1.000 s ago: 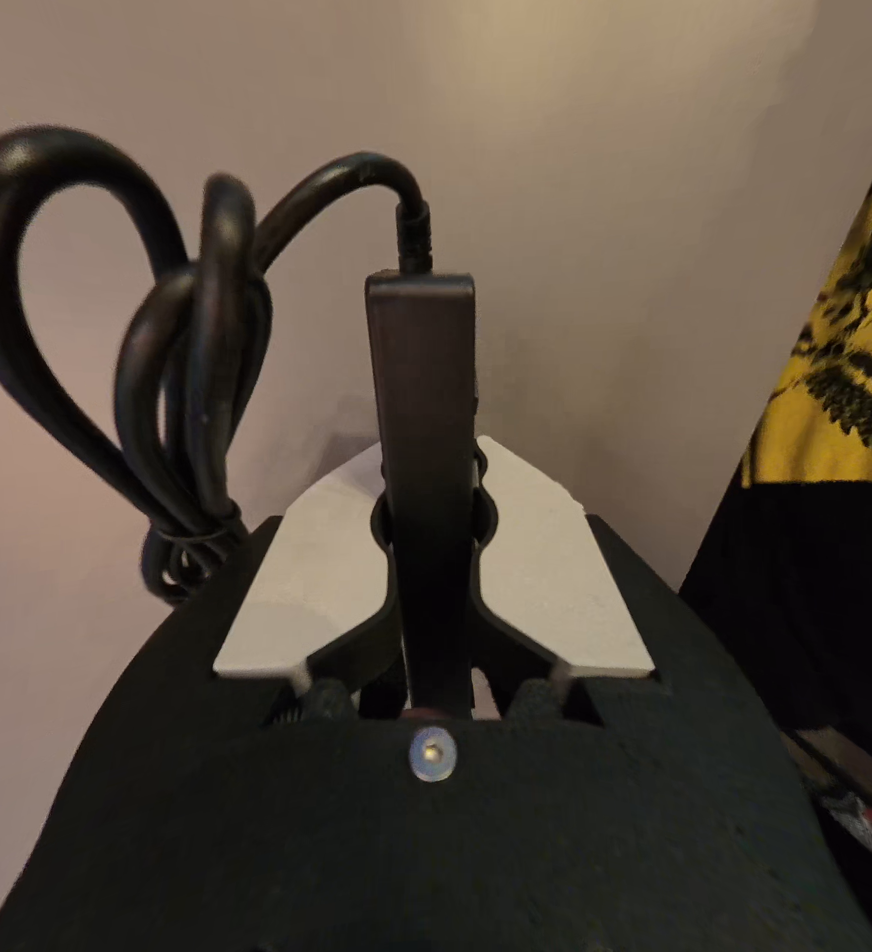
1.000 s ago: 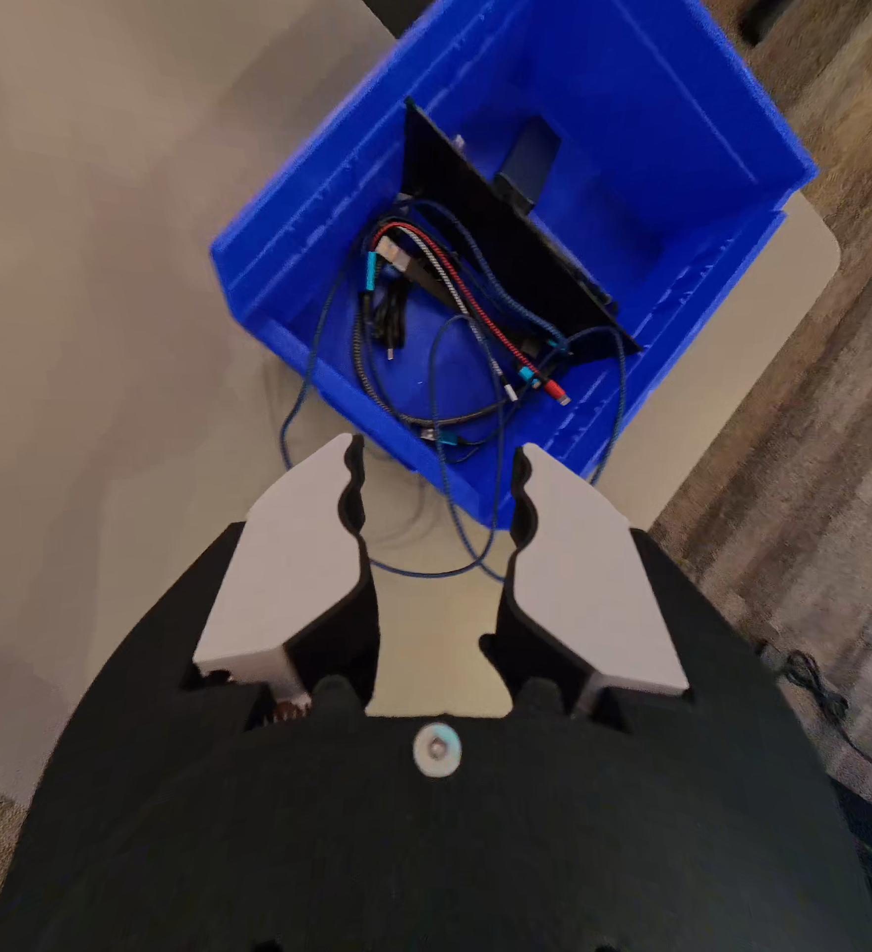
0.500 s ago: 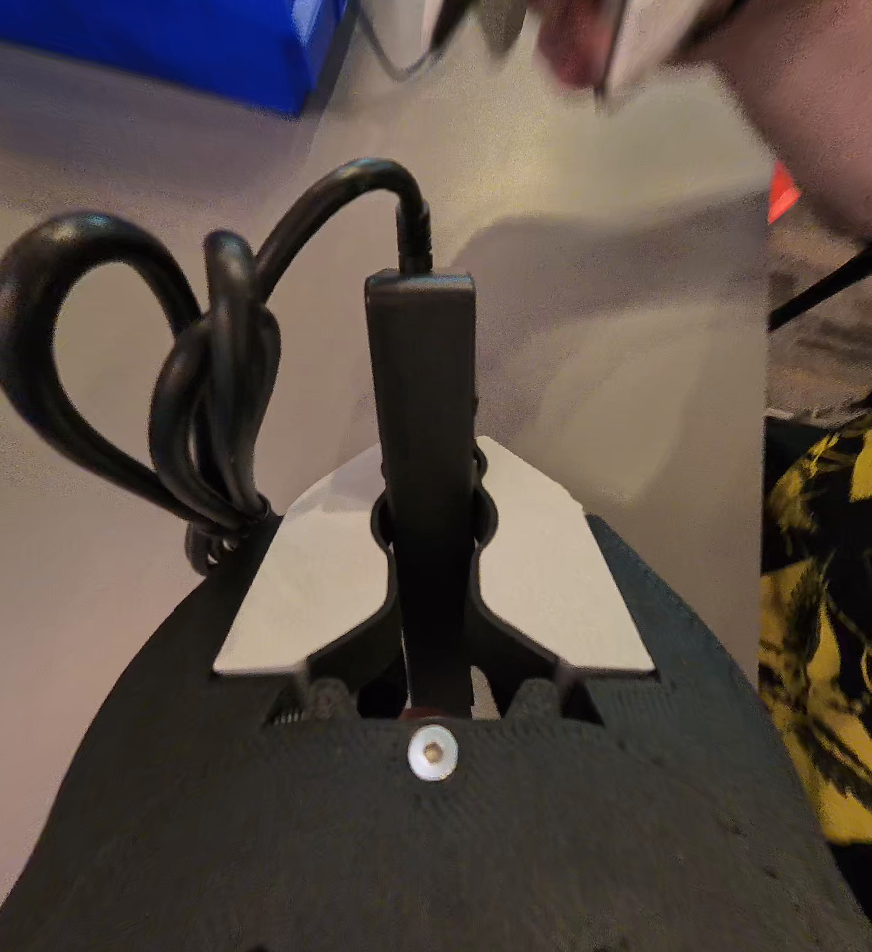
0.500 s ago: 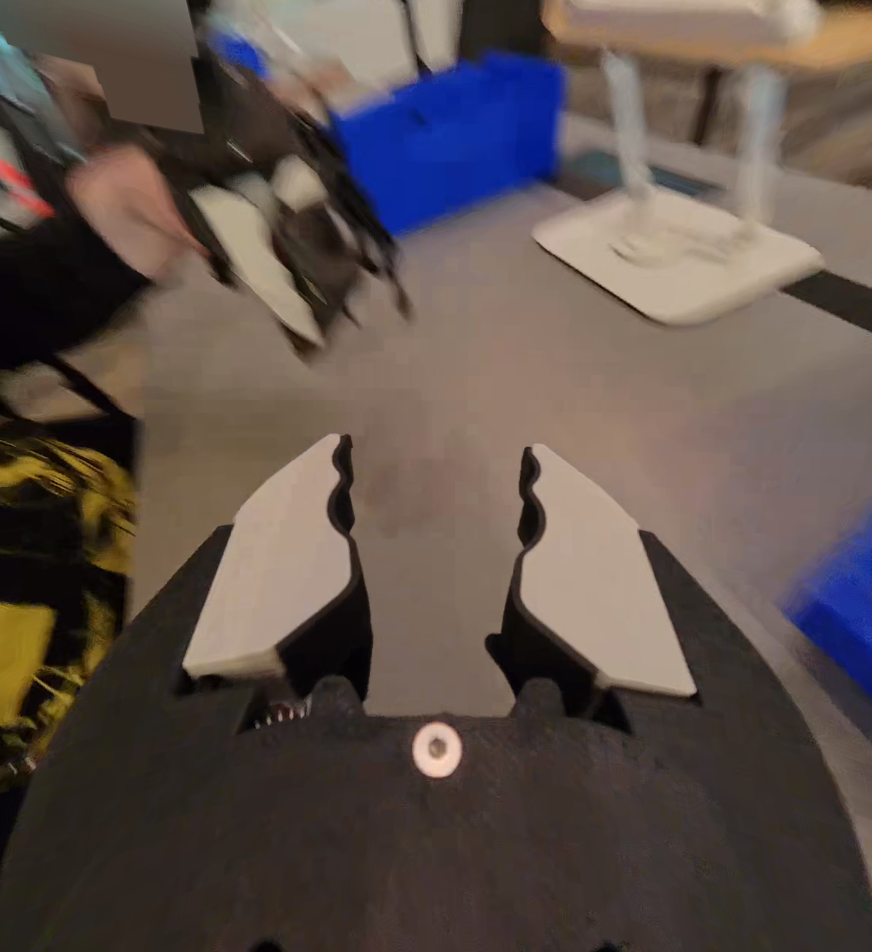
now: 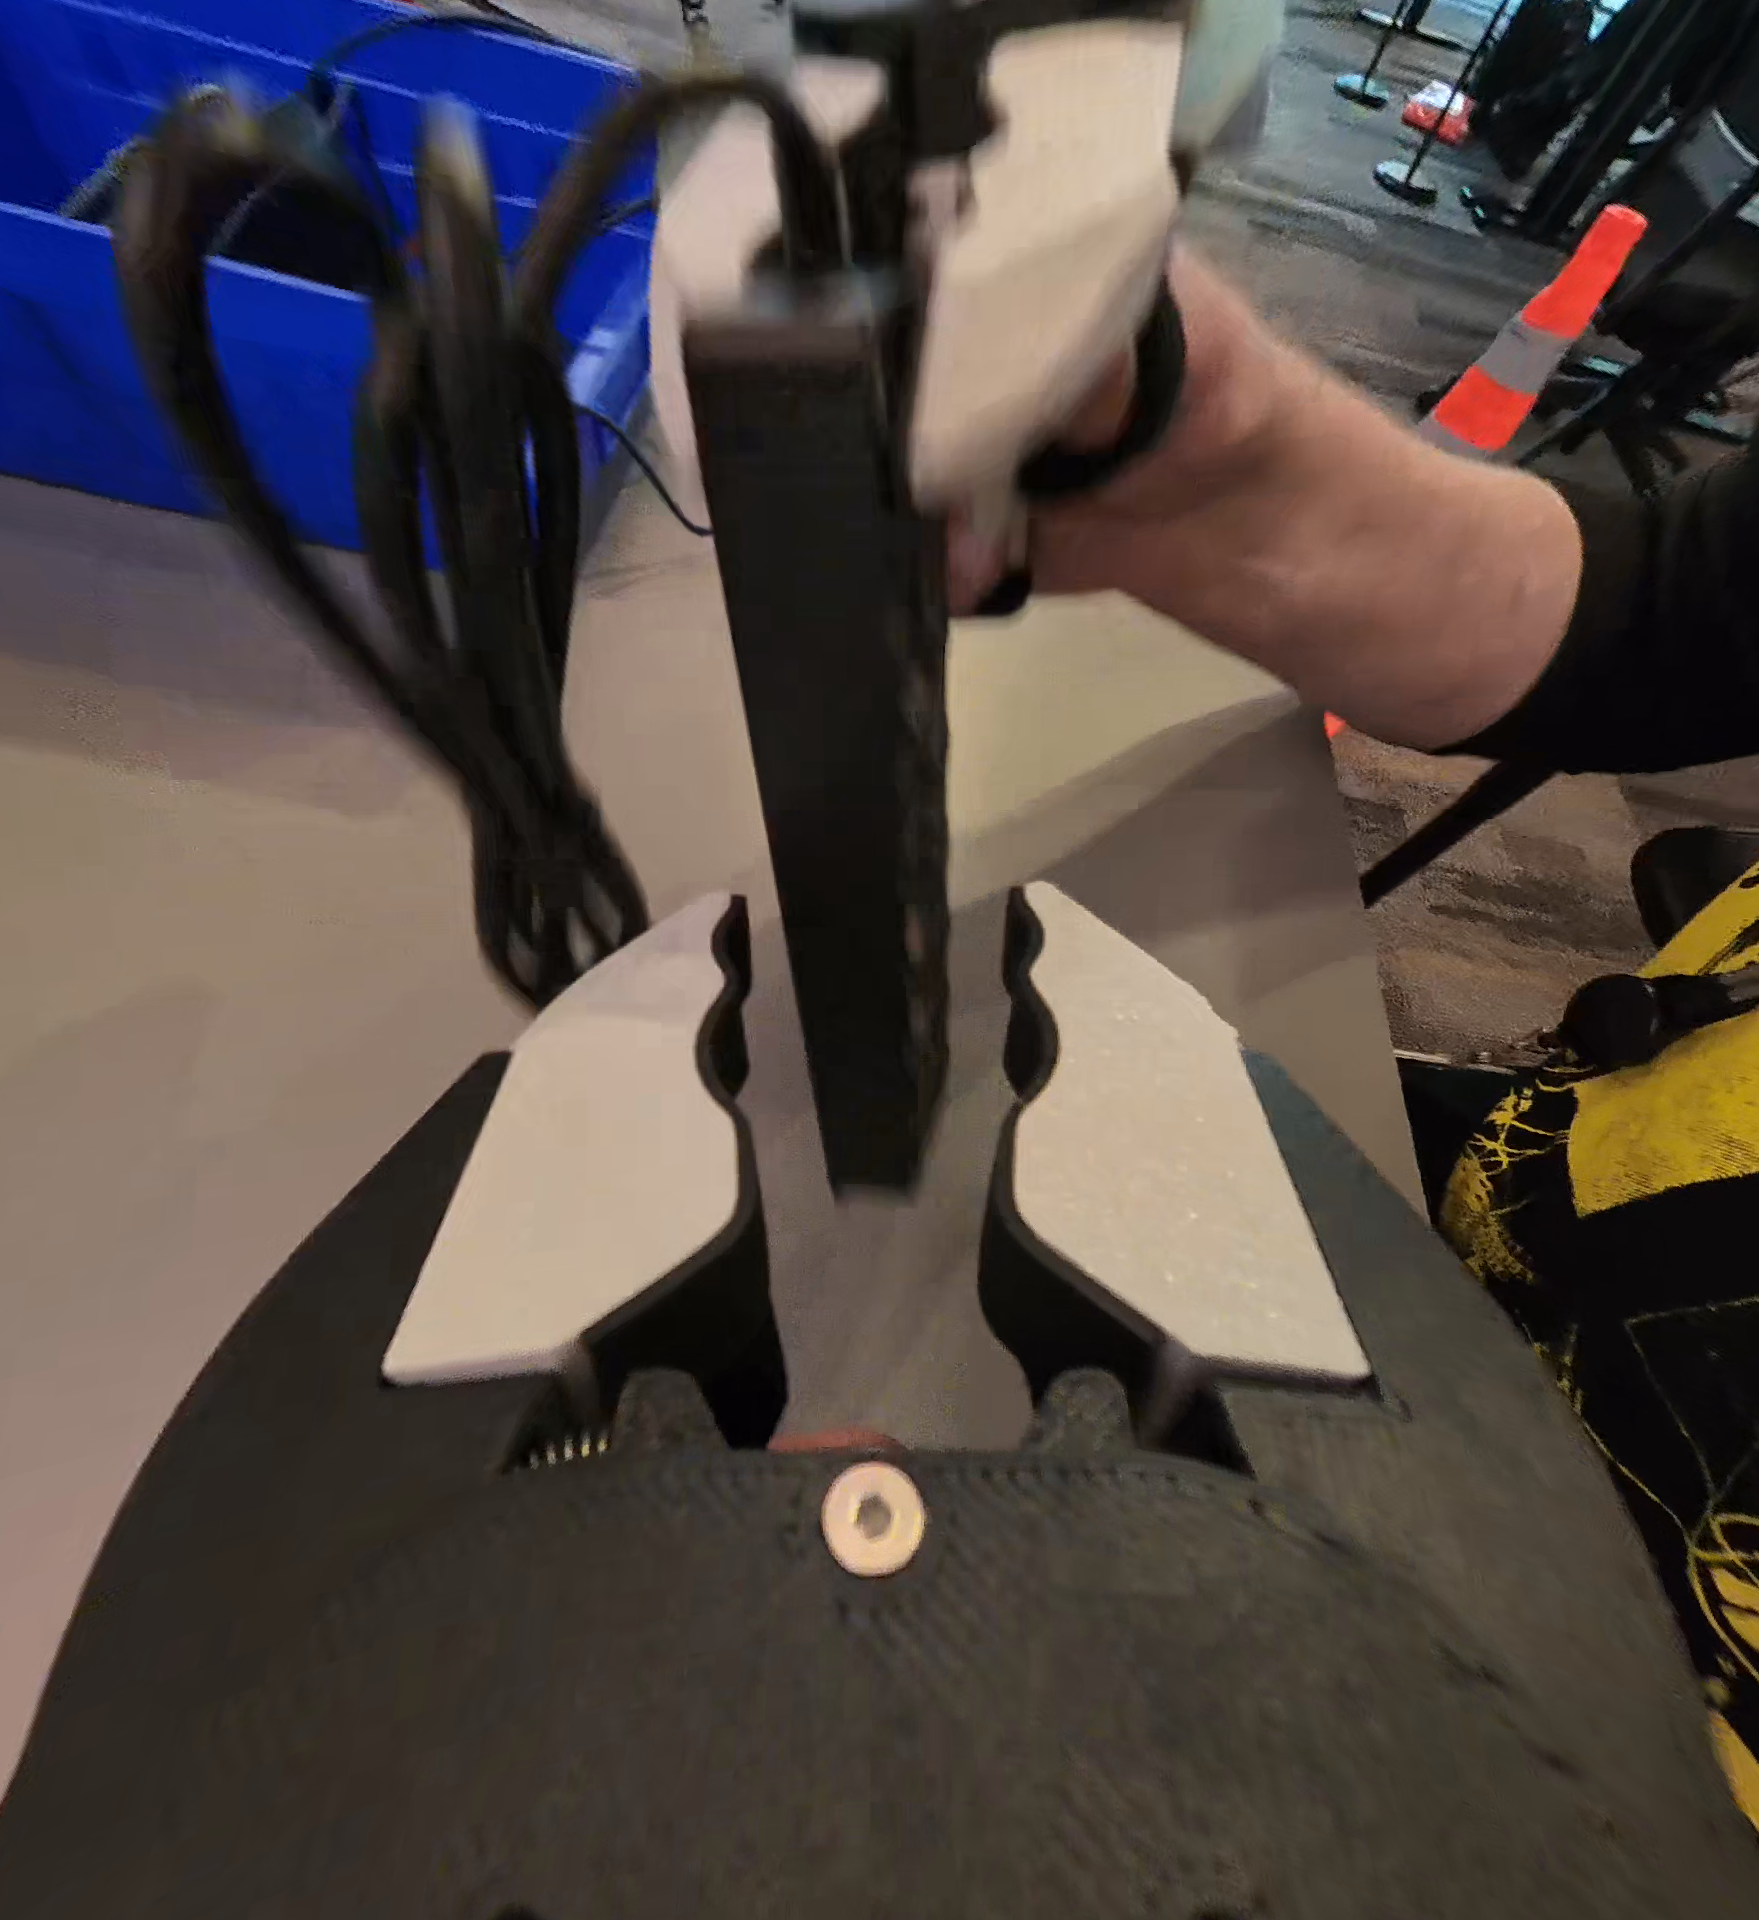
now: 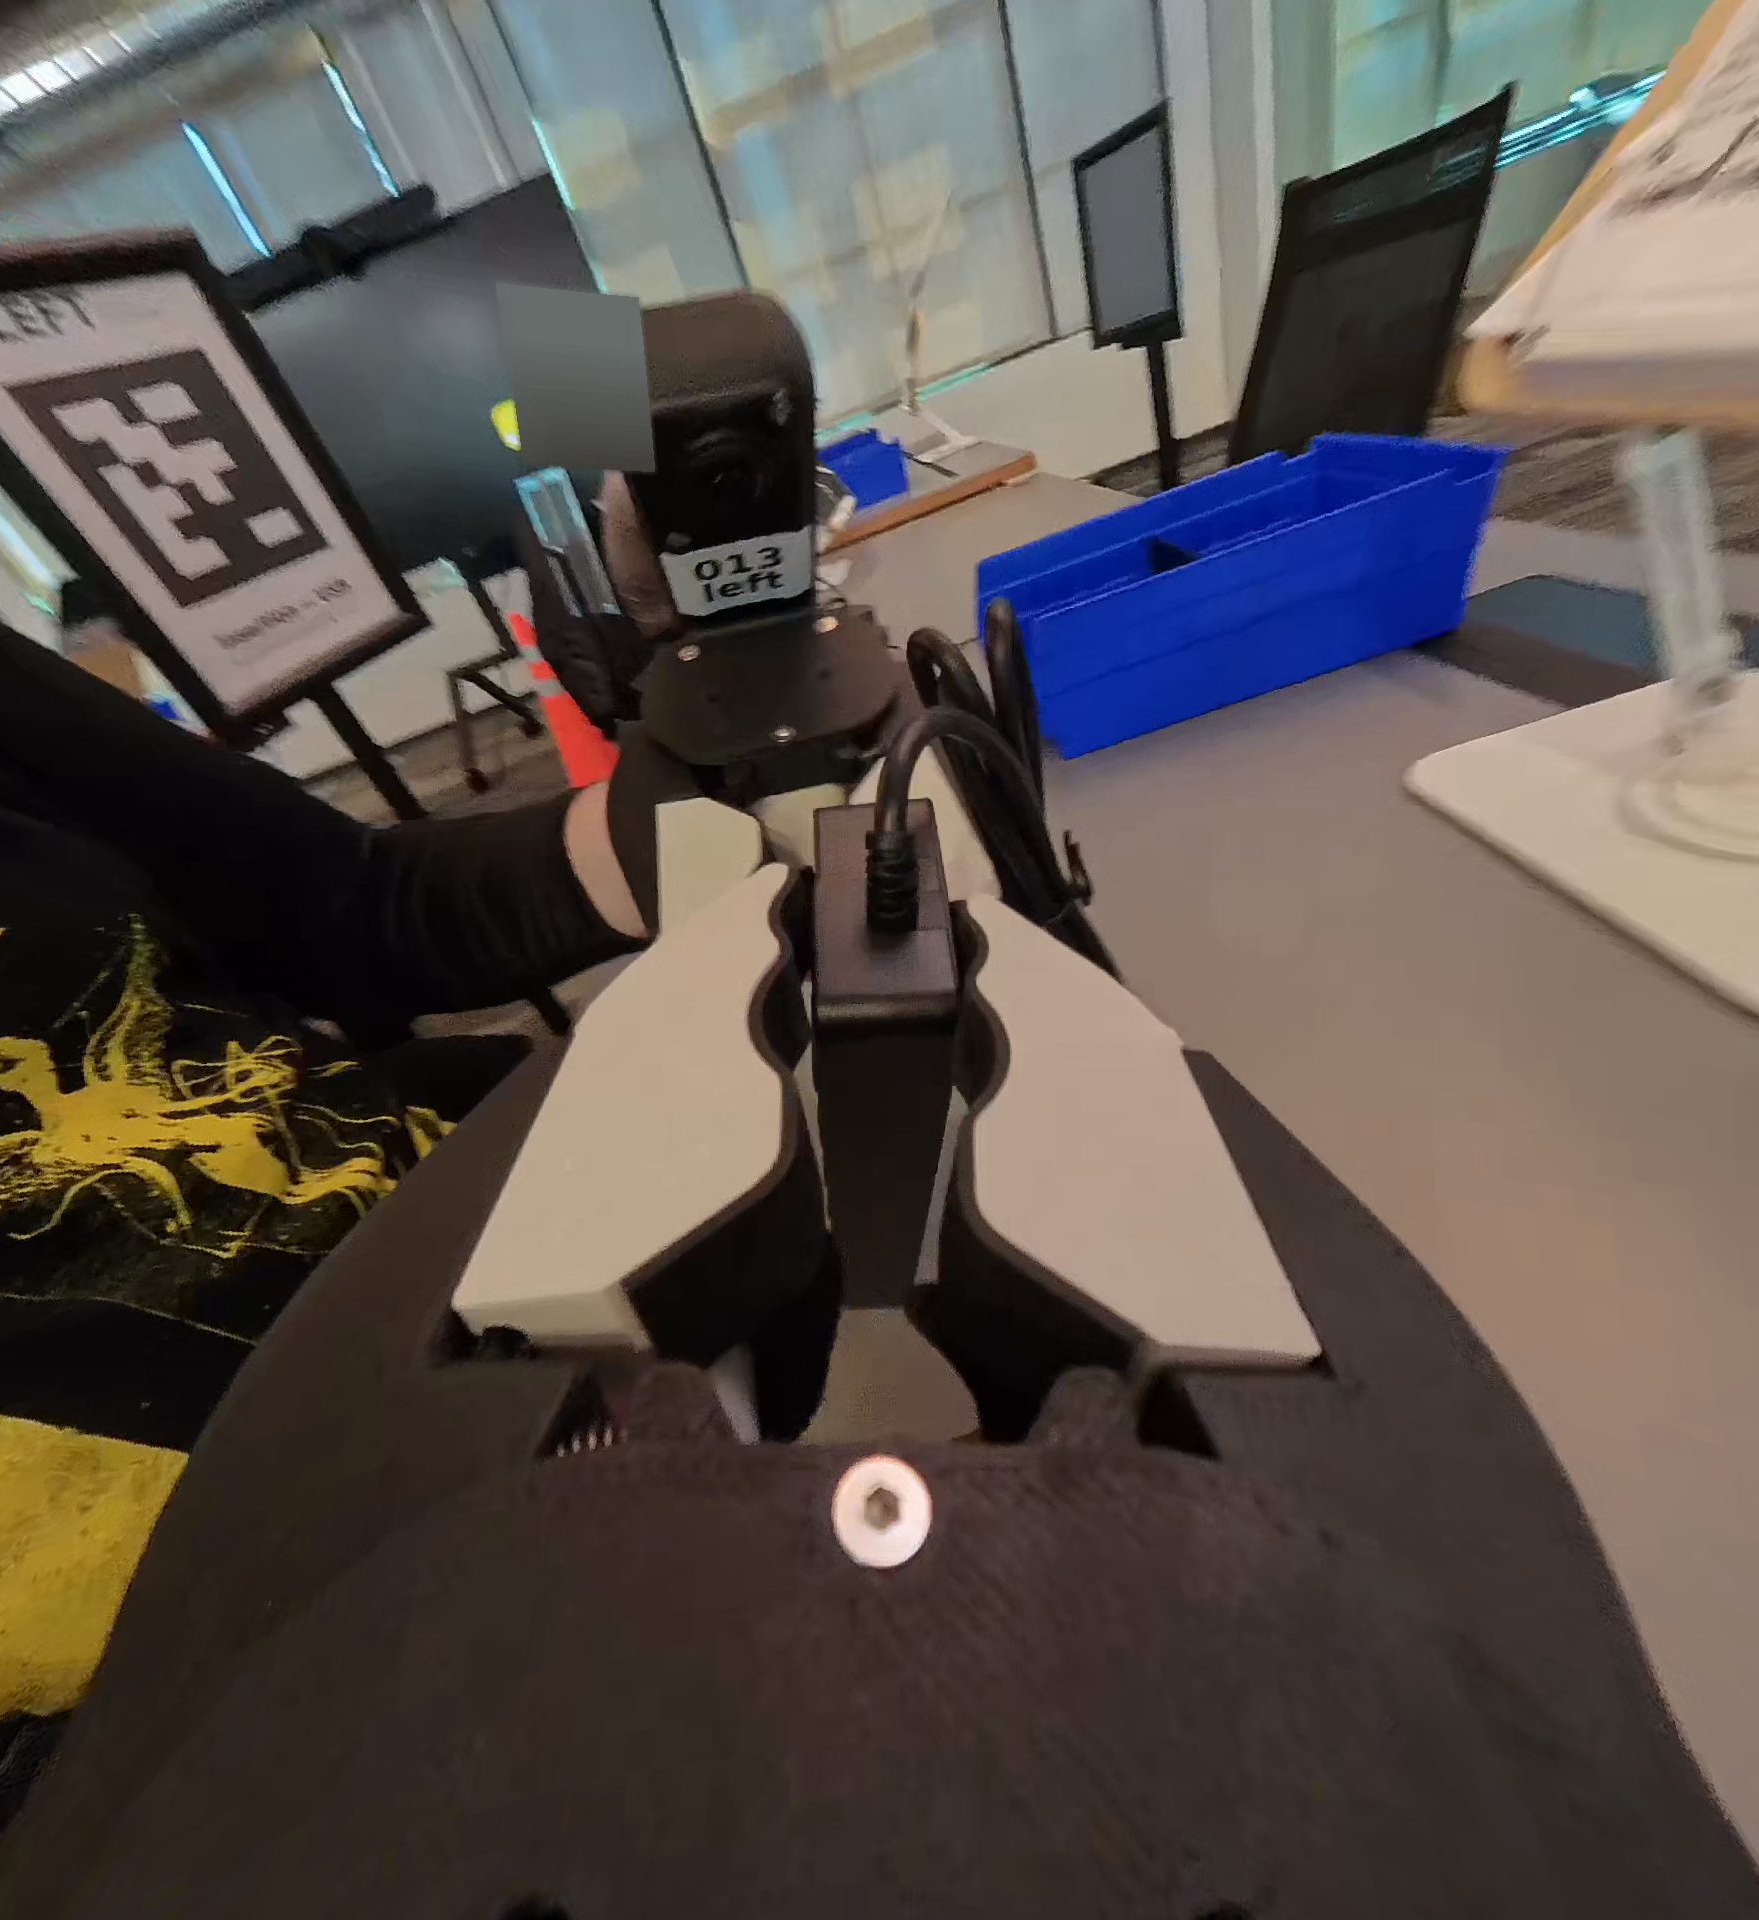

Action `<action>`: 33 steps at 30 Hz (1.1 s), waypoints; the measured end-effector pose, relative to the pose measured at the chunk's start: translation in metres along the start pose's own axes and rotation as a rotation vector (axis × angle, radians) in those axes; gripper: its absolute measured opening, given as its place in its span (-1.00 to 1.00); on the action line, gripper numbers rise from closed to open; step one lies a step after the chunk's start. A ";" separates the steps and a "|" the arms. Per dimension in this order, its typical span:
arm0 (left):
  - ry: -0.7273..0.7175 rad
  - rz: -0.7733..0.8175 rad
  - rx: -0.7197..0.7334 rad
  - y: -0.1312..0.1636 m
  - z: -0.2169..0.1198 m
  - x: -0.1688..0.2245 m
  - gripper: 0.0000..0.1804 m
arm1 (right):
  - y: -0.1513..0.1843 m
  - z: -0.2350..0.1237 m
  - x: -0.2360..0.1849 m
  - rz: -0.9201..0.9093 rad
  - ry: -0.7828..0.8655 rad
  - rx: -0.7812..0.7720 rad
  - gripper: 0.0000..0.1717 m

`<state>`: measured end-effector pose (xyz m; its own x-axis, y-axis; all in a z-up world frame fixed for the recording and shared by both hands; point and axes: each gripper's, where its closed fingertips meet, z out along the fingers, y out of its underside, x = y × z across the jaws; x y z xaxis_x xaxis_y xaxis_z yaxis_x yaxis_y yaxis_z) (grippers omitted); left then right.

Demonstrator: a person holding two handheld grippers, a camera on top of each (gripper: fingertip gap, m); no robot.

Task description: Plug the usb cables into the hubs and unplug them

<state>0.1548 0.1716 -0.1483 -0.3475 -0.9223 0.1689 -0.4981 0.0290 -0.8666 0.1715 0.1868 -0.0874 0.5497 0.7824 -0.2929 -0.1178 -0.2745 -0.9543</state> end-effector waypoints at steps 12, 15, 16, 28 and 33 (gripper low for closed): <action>-0.157 -0.139 -0.028 0.056 -0.046 -0.051 -0.72 | -0.160 -0.203 0.242 -0.045 0.785 0.247 -0.72; -0.151 -0.151 -0.036 0.064 -0.044 -0.052 -0.72 | -0.131 -0.227 0.300 0.123 0.856 0.270 -0.72; -0.149 -0.154 -0.039 0.066 -0.044 -0.053 -0.72 | -0.117 -0.231 0.314 0.190 0.873 0.261 -0.72; -0.225 -0.166 -0.159 0.094 -0.054 -0.061 -0.70 | -0.090 -0.265 0.281 0.182 1.103 -0.027 -0.31; -0.283 -0.185 -0.220 0.114 -0.060 -0.064 -0.69 | -0.083 -0.287 0.203 0.070 1.128 -0.072 -0.31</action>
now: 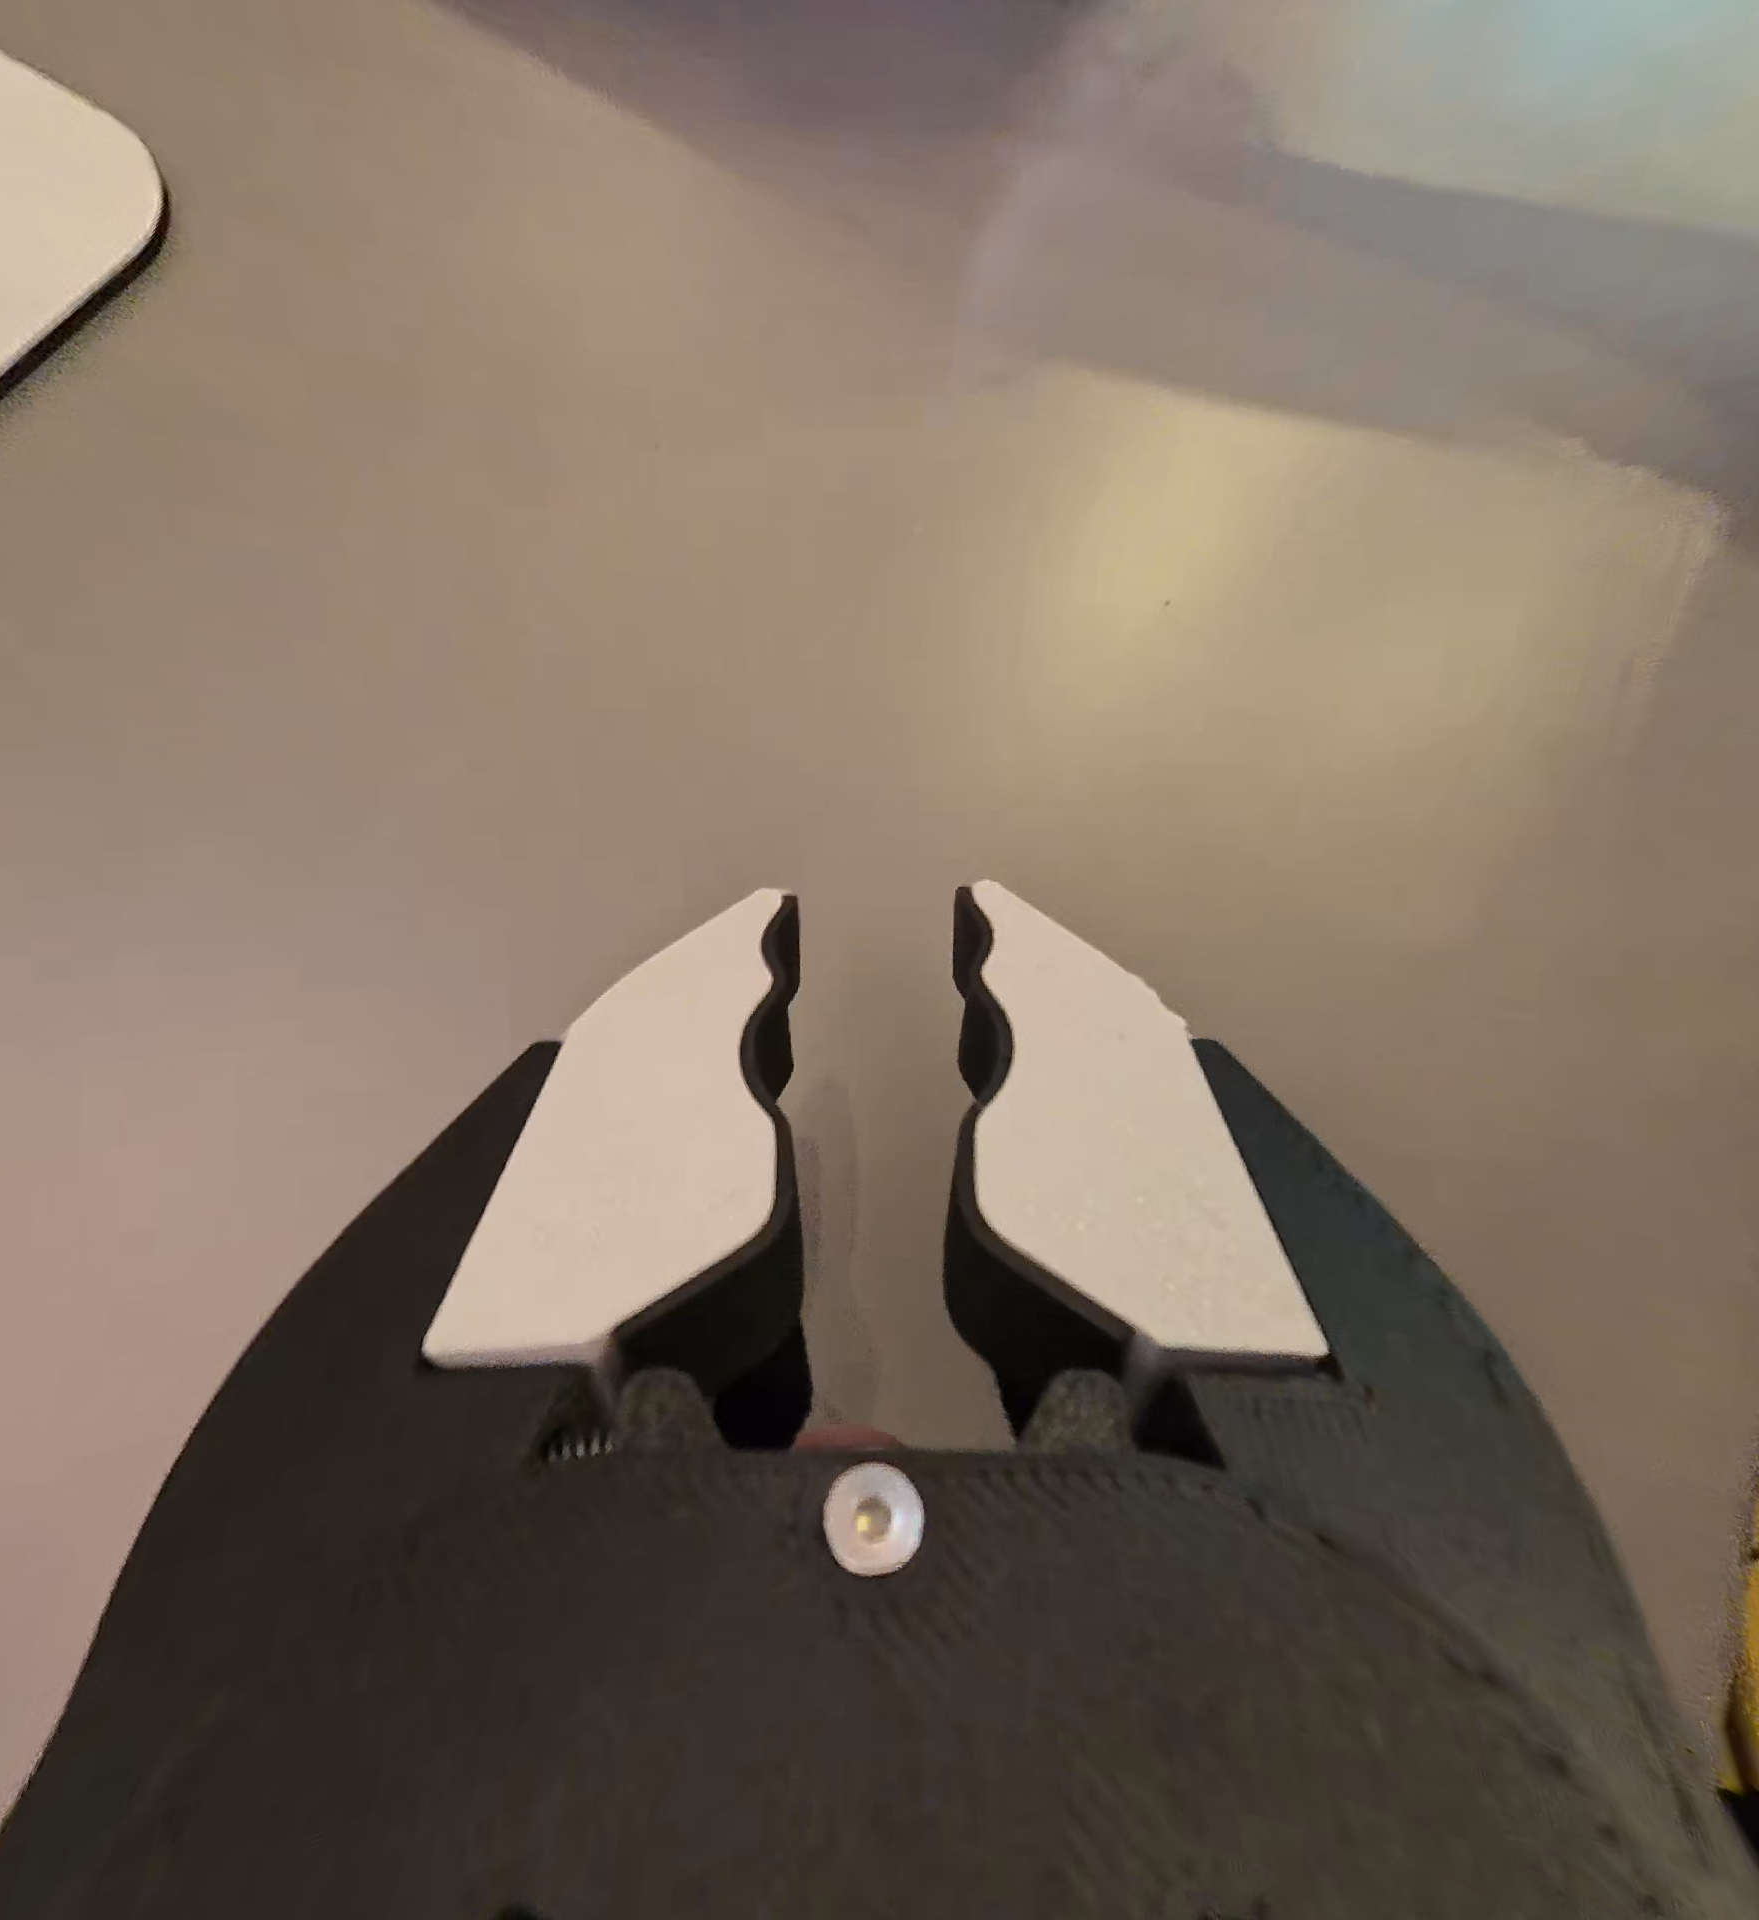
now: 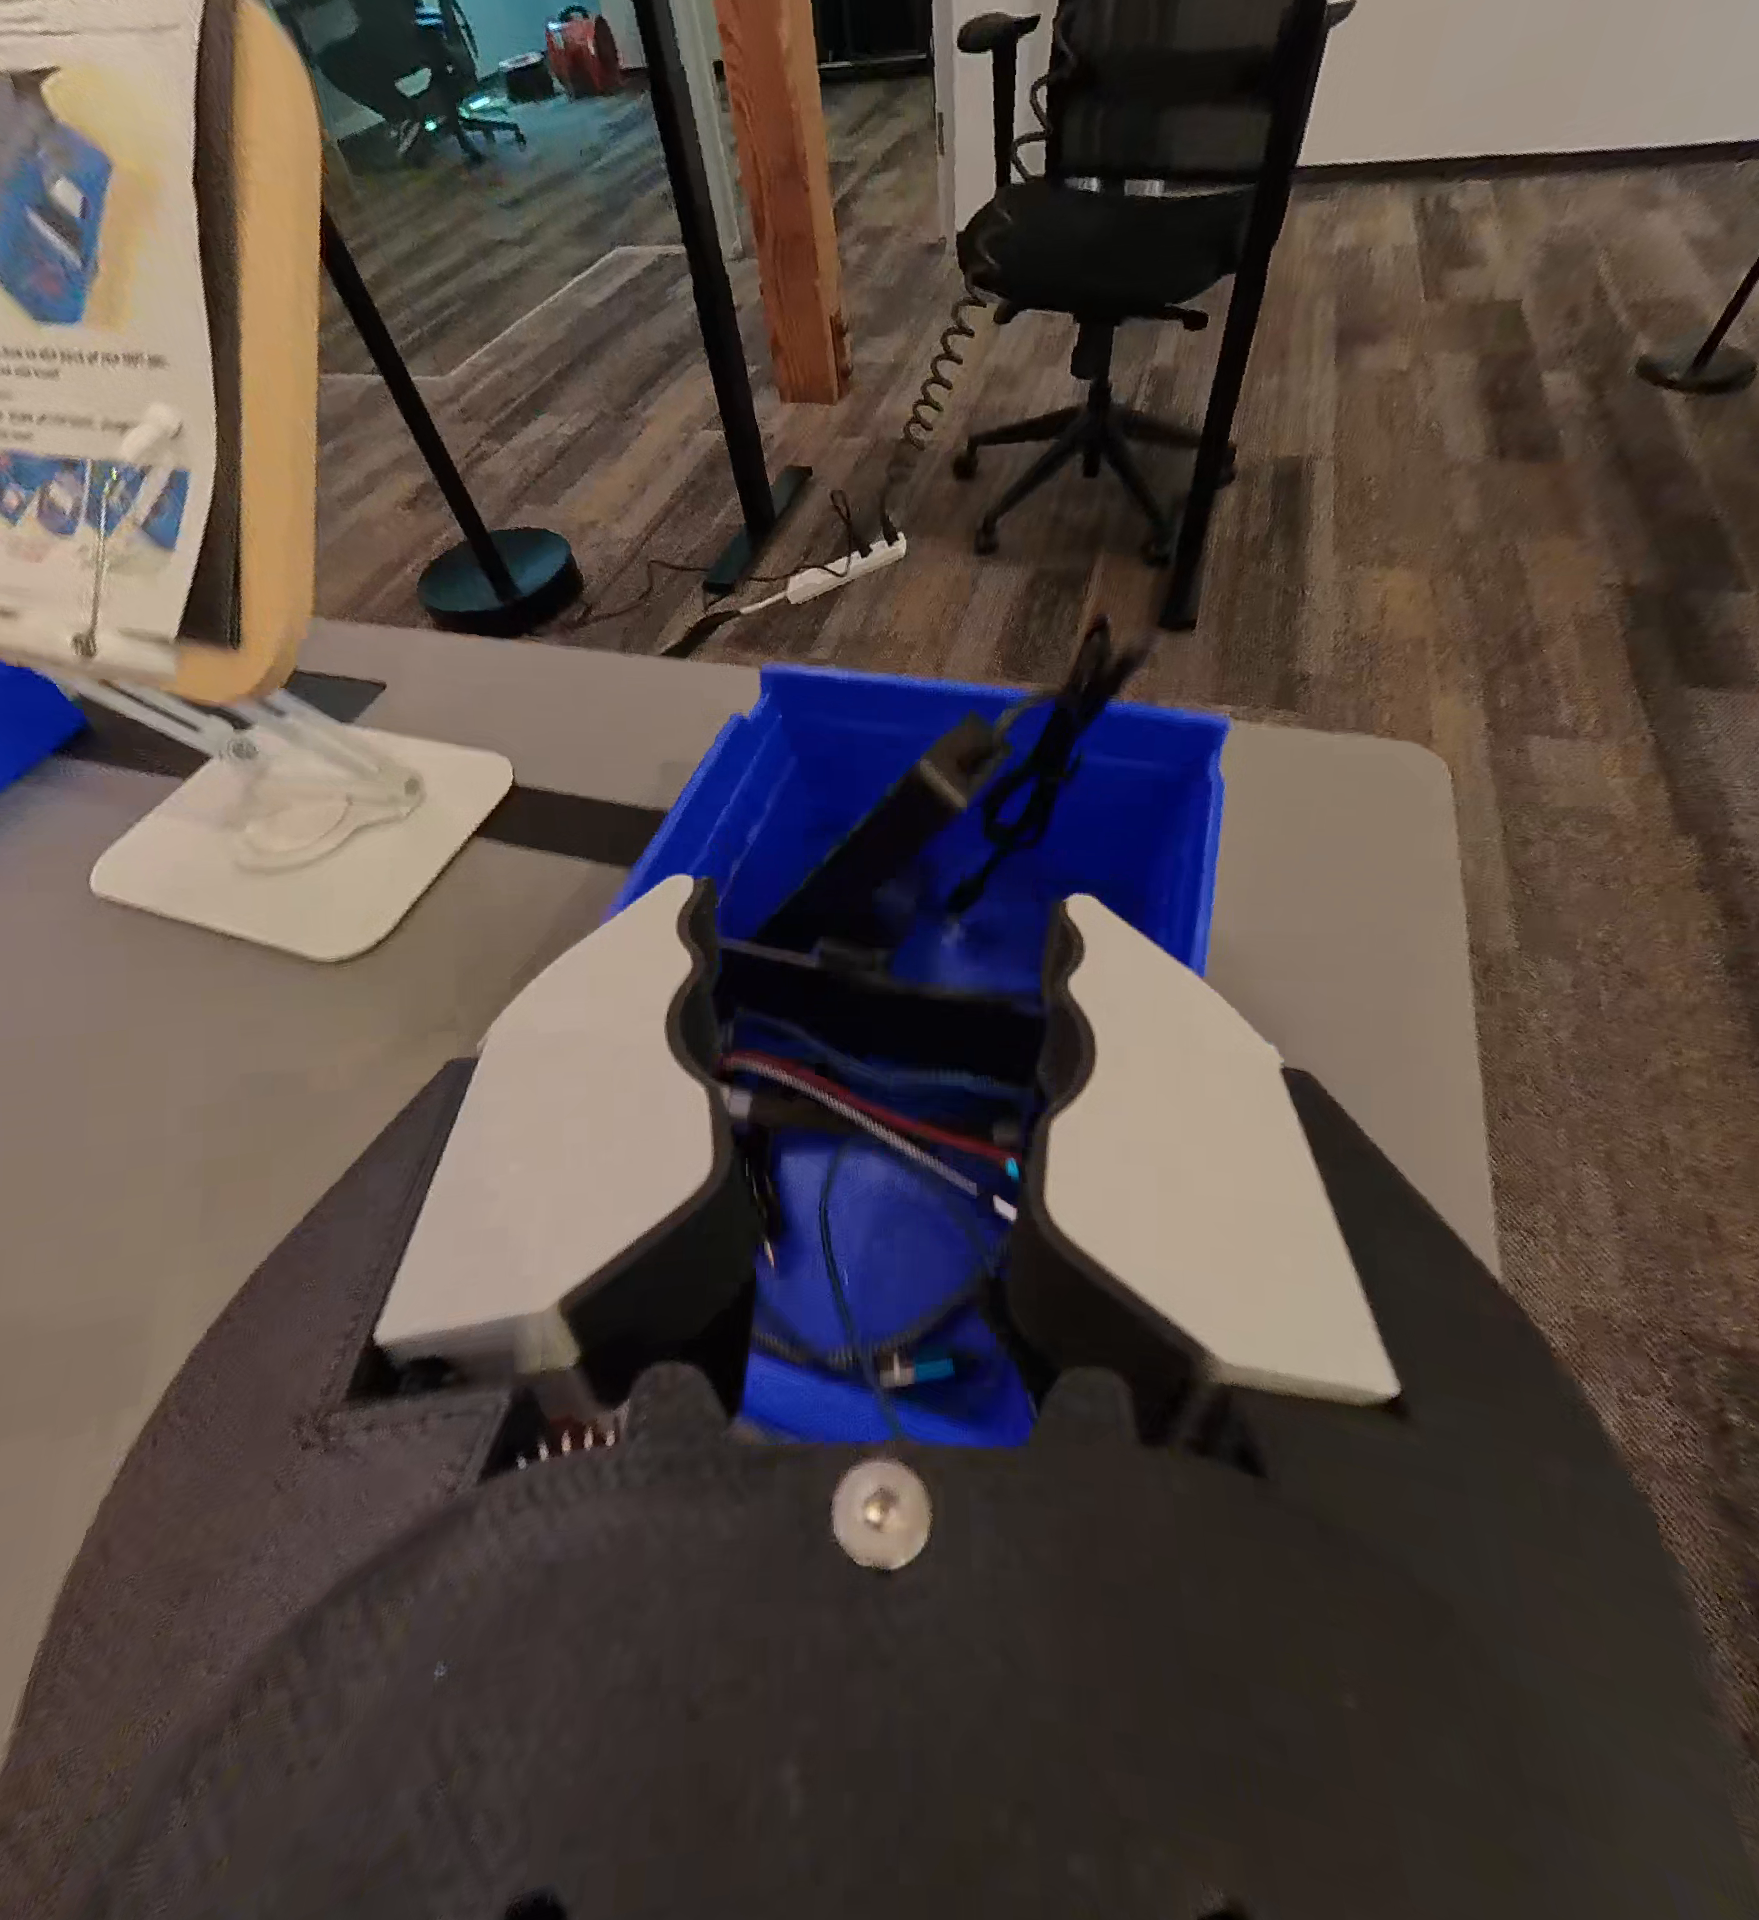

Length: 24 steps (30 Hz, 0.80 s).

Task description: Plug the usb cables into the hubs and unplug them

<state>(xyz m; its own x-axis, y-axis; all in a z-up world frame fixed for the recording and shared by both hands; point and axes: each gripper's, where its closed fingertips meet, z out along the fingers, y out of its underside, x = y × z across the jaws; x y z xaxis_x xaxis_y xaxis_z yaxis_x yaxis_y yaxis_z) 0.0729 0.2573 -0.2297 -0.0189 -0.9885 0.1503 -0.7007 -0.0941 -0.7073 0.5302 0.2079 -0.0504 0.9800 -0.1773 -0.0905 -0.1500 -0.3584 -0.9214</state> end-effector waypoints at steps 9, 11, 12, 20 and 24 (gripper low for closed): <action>-0.024 -0.017 -0.072 0.024 0.014 0.000 -0.68 | 0.112 -0.051 0.021 0.074 0.073 -0.111 -0.19; -0.035 -0.018 -0.092 0.031 0.018 -0.001 -0.68 | 0.129 -0.053 0.022 0.072 0.091 -0.098 -0.20; -0.034 -0.024 -0.070 0.031 0.020 -0.001 -0.70 | 0.135 -0.054 0.024 0.065 0.104 -0.082 -0.22; -0.023 -0.077 -0.011 0.028 0.022 -0.006 -0.84 | 0.154 -0.037 -0.021 -0.136 -0.012 0.037 -0.59; -0.051 -0.074 -0.008 0.028 0.022 -0.008 -0.85 | 0.140 -0.025 -0.097 -0.364 -0.162 0.041 -0.70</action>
<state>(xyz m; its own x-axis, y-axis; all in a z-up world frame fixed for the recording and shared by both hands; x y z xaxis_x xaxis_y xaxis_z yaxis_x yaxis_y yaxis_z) 0.0691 0.2599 -0.2659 0.0696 -0.9835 0.1667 -0.7048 -0.1667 -0.6895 0.4105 0.1525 -0.1612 0.9765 0.1024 0.1894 0.2131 -0.3334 -0.9184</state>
